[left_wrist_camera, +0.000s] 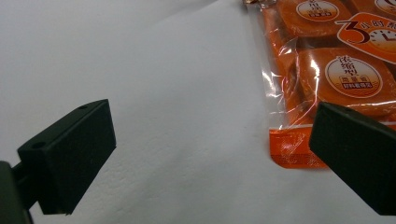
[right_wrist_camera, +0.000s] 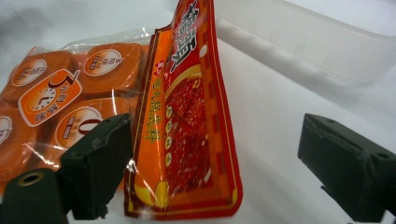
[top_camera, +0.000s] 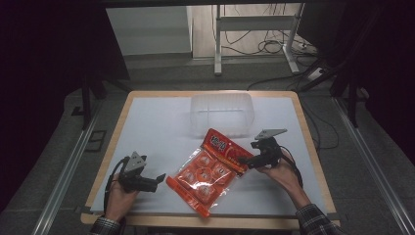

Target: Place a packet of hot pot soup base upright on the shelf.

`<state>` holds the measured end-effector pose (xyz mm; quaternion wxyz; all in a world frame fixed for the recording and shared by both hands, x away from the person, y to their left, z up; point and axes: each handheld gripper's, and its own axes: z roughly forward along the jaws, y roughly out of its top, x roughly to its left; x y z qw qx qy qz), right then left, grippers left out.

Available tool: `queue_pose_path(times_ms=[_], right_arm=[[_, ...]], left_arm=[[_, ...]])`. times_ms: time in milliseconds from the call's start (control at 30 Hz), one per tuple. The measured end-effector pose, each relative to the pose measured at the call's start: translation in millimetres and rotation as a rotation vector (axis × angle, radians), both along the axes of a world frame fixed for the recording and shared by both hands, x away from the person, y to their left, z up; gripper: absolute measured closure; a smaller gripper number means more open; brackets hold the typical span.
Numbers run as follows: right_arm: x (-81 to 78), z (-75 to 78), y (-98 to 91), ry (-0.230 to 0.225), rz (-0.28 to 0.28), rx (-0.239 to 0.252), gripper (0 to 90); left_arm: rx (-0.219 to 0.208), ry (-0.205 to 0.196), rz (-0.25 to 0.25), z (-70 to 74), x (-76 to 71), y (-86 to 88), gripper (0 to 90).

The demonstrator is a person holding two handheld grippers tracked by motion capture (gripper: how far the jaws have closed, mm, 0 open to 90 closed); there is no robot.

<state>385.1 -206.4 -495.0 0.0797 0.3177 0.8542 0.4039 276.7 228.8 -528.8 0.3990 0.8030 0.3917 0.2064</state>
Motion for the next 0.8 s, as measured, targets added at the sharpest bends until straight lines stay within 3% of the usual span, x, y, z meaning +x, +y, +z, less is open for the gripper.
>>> queue_pose_path(times_ms=[367,800], right_arm=[[17.8,-8.1,20.2,0.028,0.074,-0.052,19.9],[30.7,-14.8,40.5,0.062,0.129,-0.053,31.3]], left_arm=[[0.013,0.004,-0.004,-0.7,0.4,-0.8,0.5],[0.022,0.005,-0.007,-1.2,0.4,-1.9,0.5]])
